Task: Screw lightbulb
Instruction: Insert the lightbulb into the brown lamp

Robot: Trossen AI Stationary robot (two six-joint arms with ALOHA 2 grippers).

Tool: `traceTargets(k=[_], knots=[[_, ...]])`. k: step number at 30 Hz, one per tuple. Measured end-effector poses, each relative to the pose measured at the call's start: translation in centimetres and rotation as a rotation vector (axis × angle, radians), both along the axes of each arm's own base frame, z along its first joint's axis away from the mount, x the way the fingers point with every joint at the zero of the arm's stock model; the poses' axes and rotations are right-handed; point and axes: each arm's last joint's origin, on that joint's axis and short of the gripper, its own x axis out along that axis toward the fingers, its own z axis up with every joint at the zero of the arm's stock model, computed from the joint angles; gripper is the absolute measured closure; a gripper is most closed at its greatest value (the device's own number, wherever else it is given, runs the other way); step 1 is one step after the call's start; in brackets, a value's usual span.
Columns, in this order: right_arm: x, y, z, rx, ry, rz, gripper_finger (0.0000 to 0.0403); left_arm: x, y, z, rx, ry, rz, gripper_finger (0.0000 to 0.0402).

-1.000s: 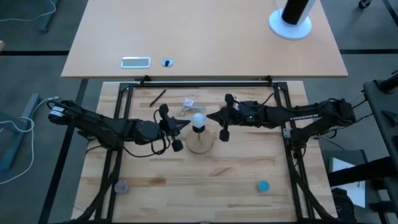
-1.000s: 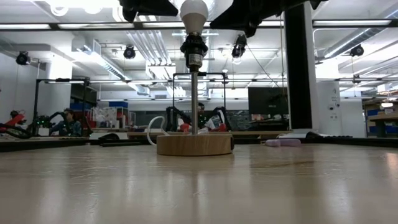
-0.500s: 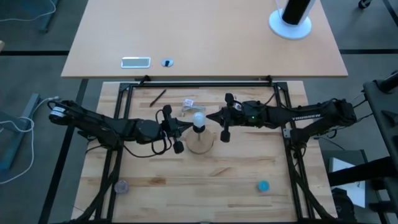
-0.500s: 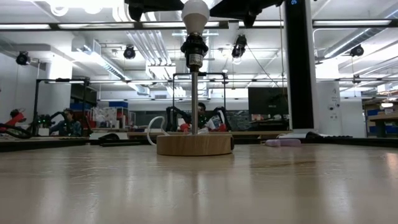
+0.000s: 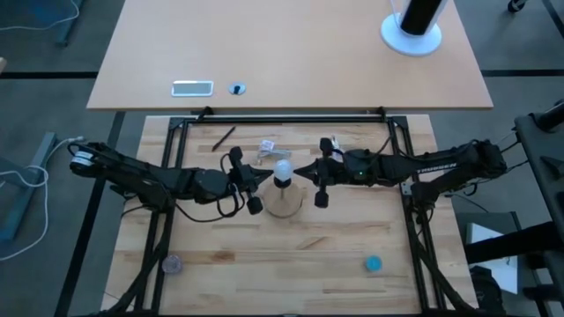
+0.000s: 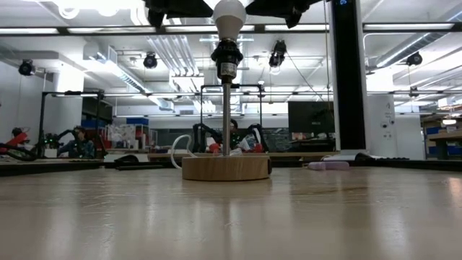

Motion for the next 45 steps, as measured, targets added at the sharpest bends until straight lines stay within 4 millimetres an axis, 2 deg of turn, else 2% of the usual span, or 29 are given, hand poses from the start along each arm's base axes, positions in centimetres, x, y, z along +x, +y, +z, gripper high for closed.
traceTargets(k=[15, 45], knots=[[-0.5, -0.3, -0.3, -0.007, 0.049, -0.064, 0.0403, -0.6, -1.3, 1.0, -0.012, -0.034, -0.064, 0.0402], [-0.3, -0.3, 0.1, -0.028, 0.006, -0.060, 0.0403, -0.7, -1.8, 1.2, 0.003, -0.041, -0.078, 0.0402]])
